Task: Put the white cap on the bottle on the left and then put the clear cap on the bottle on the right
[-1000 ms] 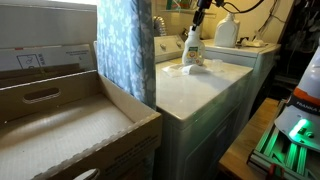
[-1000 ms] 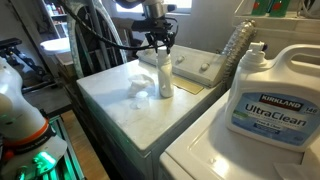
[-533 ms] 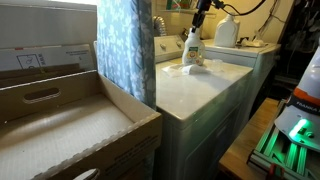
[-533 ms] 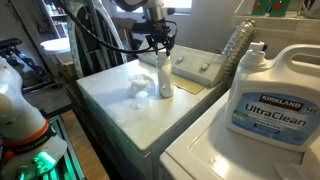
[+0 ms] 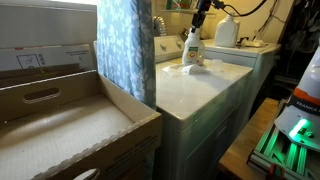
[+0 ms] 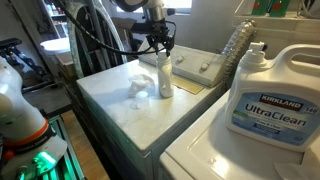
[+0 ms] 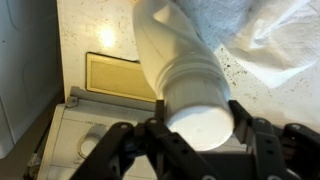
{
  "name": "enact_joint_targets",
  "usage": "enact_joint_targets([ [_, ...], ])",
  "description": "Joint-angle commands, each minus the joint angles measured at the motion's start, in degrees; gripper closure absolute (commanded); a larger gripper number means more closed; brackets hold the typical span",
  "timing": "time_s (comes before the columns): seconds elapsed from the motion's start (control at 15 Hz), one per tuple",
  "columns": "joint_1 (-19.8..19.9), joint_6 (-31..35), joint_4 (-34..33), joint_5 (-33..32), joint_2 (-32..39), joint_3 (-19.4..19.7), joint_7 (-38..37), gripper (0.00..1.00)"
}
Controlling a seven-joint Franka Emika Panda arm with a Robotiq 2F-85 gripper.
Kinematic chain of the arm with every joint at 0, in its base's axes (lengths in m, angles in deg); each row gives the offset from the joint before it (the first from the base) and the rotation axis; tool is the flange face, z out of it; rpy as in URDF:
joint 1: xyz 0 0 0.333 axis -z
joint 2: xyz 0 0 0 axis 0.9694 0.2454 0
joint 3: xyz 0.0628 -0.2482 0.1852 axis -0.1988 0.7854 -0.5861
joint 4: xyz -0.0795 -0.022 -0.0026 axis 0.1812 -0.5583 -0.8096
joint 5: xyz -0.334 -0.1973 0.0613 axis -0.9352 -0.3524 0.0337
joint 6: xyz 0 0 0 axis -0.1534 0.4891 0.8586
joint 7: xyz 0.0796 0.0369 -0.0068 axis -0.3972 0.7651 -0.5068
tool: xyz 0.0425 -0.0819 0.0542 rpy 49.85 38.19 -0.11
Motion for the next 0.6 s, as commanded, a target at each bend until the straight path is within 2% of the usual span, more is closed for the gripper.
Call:
enact_joint_targets([
  [0.0, 0.59, -0.96, 1.85, -0.42, -0.13, -0.22, 1.13, 0.62],
  [0.53, 0.76, -1.27, 1.51, -0.71, -0.12, -0.10, 1.10, 0.62],
])
